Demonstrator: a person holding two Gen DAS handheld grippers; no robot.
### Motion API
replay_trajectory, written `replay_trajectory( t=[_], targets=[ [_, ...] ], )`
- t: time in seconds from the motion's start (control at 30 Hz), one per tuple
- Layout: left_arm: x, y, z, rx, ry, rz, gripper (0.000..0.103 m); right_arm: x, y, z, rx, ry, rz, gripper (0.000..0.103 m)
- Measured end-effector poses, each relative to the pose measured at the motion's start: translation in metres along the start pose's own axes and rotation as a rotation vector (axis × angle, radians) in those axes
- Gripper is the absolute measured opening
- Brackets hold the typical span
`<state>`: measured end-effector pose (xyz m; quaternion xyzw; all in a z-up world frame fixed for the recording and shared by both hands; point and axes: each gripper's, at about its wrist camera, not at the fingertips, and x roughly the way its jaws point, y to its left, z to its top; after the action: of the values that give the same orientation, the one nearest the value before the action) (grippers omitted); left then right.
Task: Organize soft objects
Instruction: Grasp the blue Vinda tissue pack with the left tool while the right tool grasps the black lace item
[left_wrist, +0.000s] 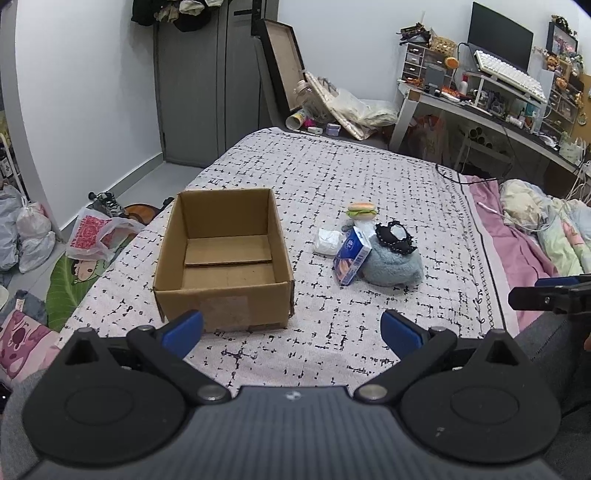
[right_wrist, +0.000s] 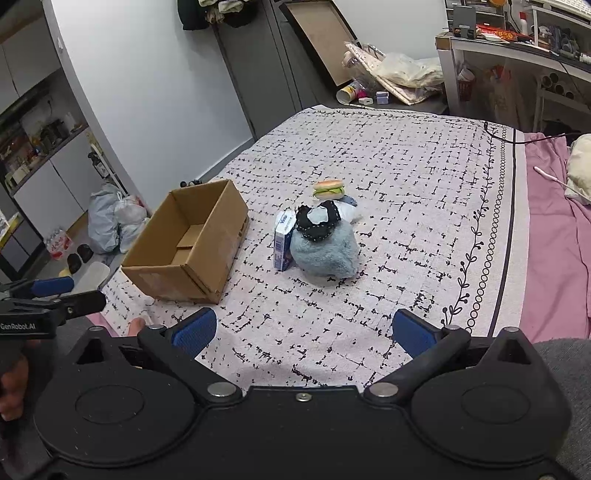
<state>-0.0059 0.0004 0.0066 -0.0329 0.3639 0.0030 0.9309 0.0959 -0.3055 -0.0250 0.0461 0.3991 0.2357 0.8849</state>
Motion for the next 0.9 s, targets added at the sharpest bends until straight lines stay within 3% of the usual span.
replay_trajectory(
  t=[0.2, 0.3, 0.9],
  targets=[
    [0.009, 0.001, 0.01, -0.024, 0.062, 0.042, 0.102, 0.003, 0.0, 0.005, 0.01, 0.011, 0.014, 0.103],
    [0.012, 0.006, 0.017, -0.057, 0.059, 0.038, 0.102, 0.005, -0.003, 0.009, 0.026, 0.009, 0.031, 0.103],
    [0.04, -0.02, 0.06, -0.018, 0.056, -0.004, 0.102, 0.029, -0.03, 0.058, 0.106, -0.012, 0.062, 0.103]
  ],
)
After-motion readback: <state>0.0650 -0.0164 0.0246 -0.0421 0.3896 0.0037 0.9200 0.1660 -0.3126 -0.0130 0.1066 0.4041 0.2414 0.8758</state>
